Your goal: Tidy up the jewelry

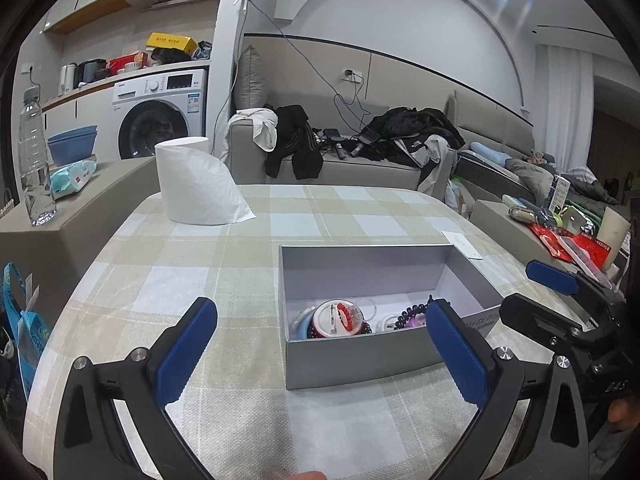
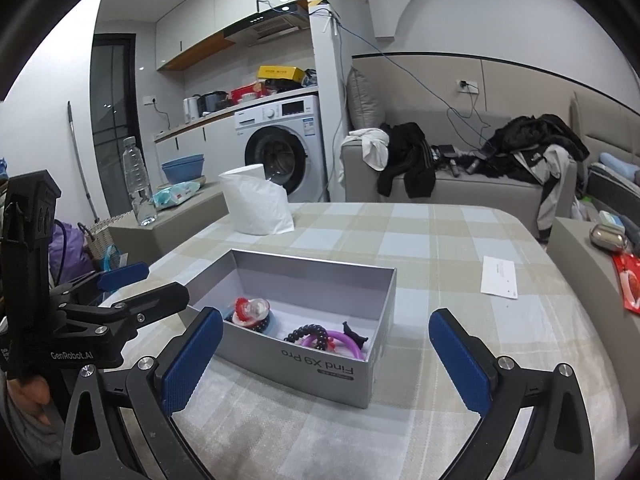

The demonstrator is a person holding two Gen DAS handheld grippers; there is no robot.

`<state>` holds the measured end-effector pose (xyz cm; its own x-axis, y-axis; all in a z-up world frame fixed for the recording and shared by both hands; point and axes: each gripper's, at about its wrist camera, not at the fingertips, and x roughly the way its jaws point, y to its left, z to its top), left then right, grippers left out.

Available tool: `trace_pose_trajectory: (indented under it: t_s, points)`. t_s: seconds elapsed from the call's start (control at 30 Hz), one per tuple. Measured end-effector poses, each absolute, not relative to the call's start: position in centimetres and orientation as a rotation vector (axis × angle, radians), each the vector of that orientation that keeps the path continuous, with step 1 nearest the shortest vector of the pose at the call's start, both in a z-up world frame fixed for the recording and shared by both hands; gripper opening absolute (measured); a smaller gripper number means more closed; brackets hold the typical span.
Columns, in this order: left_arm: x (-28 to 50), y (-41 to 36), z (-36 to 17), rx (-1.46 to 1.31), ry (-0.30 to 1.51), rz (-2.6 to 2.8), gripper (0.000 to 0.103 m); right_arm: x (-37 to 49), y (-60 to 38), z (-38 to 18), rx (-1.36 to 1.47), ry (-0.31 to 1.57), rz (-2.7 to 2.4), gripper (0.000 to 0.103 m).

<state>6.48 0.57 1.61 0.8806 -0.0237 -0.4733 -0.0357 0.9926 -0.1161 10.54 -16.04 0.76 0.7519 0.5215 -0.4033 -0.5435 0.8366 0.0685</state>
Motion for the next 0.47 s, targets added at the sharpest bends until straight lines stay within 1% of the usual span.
trace_pose_trajectory:
  t_s: [0.47]
  points:
    - [6.43, 0.29, 1.51, -0.114, 0.496, 0.004, 0.102, 10.23, -15.90, 0.56, -0.068, 0.423, 0.599, 0.103]
